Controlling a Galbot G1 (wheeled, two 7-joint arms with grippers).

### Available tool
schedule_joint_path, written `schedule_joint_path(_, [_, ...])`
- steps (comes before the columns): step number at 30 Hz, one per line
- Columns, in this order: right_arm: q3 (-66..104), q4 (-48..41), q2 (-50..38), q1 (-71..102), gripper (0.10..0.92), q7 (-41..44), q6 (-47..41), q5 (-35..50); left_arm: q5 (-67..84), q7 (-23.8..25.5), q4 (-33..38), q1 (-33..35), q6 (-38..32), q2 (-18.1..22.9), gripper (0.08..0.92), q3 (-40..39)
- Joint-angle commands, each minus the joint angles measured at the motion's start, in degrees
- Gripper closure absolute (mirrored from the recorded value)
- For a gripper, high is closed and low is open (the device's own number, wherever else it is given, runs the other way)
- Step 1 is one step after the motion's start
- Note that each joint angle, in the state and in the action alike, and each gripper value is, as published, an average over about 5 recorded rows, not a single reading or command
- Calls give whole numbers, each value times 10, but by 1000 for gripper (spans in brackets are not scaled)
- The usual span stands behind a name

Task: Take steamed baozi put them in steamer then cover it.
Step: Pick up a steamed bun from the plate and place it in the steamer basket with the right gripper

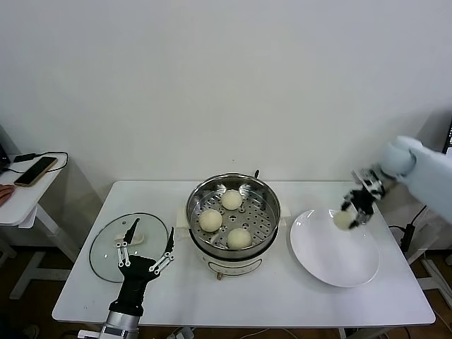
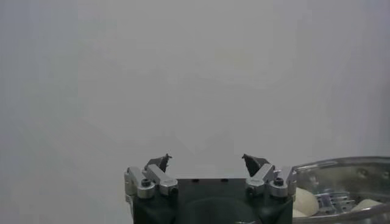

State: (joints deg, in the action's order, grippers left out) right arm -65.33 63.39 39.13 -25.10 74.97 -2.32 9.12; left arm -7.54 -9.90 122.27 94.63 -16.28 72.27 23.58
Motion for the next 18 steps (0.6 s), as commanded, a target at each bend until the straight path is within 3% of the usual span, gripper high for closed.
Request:
schedule_joint_path(1, [-203,76,133,-268,397,24,-48,200,0,-1,1,1,0,-1,177,-1])
schedule_joint_path(7, [-215,75,221,-265,397,-14,-76,254,0,-2,1,0,-1,-2,177,-3])
schedule_joint_path(18, [-224,50,292,-194,405,-52,-102,230,1,-4,-1,-1,-2,-1,177,0])
